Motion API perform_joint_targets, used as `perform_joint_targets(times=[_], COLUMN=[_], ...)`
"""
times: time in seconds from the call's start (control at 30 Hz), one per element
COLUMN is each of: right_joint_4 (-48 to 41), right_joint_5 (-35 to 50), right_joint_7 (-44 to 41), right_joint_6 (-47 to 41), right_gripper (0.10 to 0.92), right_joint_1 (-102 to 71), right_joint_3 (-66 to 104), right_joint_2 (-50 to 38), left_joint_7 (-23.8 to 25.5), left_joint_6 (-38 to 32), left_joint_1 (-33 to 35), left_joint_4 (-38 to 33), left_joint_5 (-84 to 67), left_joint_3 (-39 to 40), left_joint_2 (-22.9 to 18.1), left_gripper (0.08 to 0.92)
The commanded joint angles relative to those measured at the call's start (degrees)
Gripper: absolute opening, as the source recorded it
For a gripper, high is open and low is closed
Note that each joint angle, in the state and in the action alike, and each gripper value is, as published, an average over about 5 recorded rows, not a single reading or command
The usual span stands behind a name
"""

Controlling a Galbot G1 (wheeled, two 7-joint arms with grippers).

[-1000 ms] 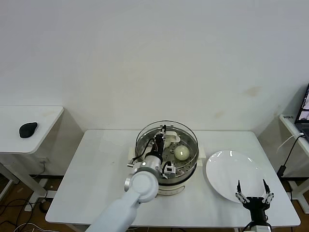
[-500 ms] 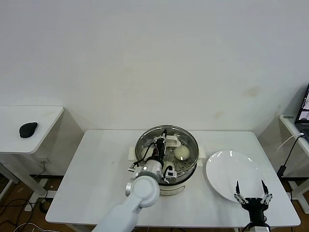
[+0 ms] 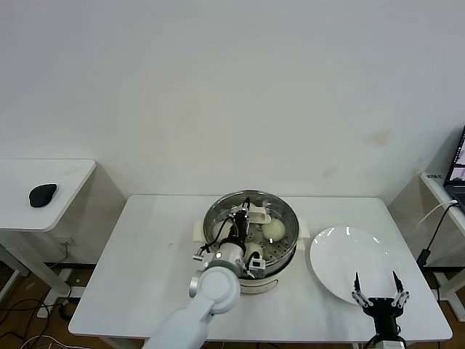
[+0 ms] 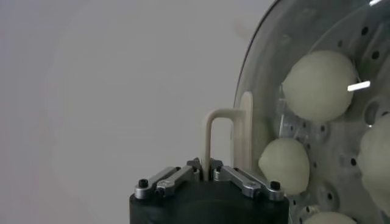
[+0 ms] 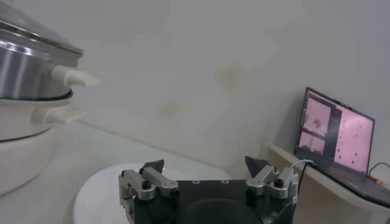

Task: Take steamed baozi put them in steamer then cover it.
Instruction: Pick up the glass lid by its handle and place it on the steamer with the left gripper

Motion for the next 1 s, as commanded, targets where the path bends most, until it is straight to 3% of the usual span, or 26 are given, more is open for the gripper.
perform_joint_targets(times=[0.03, 0.23, 0.33, 0.7, 1.0], right_joint_4=[0.0, 0.0, 0.0, 0.2, -0.1], right_joint_5=[0.0, -0.2, -0.3, -0.6, 1.7], right_joint_7=[-0.1, -0.2, -0.2, -0.3, -0.2], right_joint_6=[0.0, 0.0, 0.0, 0.2, 0.9], right_gripper=[0.823, 0.823, 0.823, 0.823, 0.823], right_joint_1=[0.1, 0.0, 0.0, -0.6, -1.6], right_joint_3=[-0.1, -0.4, -0.6, -0.9, -0.6], right_joint_2=[0.0, 0.0, 0.0, -0.1, -1.0], left_joint_7=[0.0, -0.4, -0.6, -3.7, -12.3], left_joint_6=[-0.1, -0.1, -0.1, -1.6, -4.3], left_joint_1=[0.6, 1.5, 2.0, 10.5, 21.7], left_joint_4=[-0.1, -1.1, -2.2, -13.5, -29.5], left_joint_5=[0.2, 0.0, -0.2, -5.5, -25.3], left_joint_3=[-0.2, -0.8, -1.0, -2.1, -9.8], left_joint_2=[-0.3, -0.7, -0.5, 4.4, 12.6], left_gripper=[0.152, 0.158, 0.209, 0.529, 0.778])
